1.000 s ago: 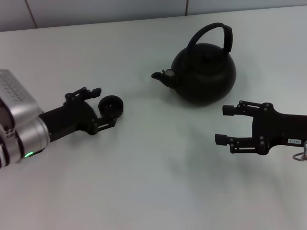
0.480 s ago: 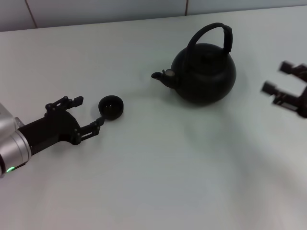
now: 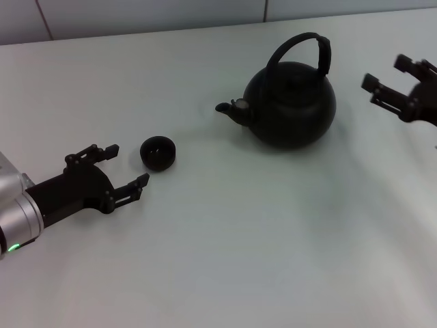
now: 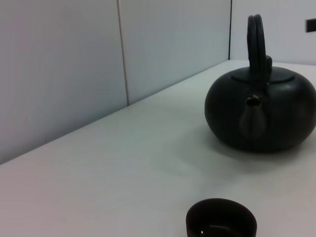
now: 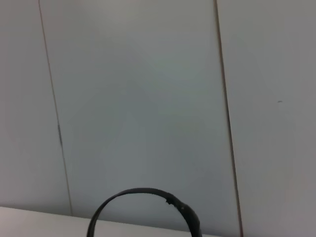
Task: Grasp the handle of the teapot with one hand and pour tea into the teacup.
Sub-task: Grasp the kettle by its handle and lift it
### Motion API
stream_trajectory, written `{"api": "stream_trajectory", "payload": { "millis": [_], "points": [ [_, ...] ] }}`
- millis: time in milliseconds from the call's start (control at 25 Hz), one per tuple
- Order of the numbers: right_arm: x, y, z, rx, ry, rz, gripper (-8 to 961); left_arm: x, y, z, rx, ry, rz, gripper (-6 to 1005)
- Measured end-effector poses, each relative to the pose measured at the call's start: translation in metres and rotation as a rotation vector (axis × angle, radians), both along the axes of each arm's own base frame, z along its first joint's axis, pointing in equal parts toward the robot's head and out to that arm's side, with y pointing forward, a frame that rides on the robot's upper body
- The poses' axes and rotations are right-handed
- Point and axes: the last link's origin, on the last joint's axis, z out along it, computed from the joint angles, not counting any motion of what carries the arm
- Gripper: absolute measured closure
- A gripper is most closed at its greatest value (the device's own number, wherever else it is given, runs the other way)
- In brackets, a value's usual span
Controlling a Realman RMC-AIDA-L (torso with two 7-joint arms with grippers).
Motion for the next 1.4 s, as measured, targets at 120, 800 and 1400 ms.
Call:
{"api": "stream_trajectory", "payload": {
  "millis": [120, 800, 1400],
  "points": [
    [-0.005, 0.012, -0.004, -0.002, -0.013, 0.001, 129, 0.000, 0.000, 0.000, -0.003, 0.002, 0.002, 206],
    [-0.020, 0.053, -0.023, -0.001, -0.092, -0.036, 129, 0.003, 0.000, -0.002, -0.007, 0.005, -0.009, 206],
    [-0.030, 0.070, -0.036, -0.019, -0.144, -0.035, 147, 0.003, 0.000, -0.003, -0.011, 0.006, -0.011, 206]
  ]
}}
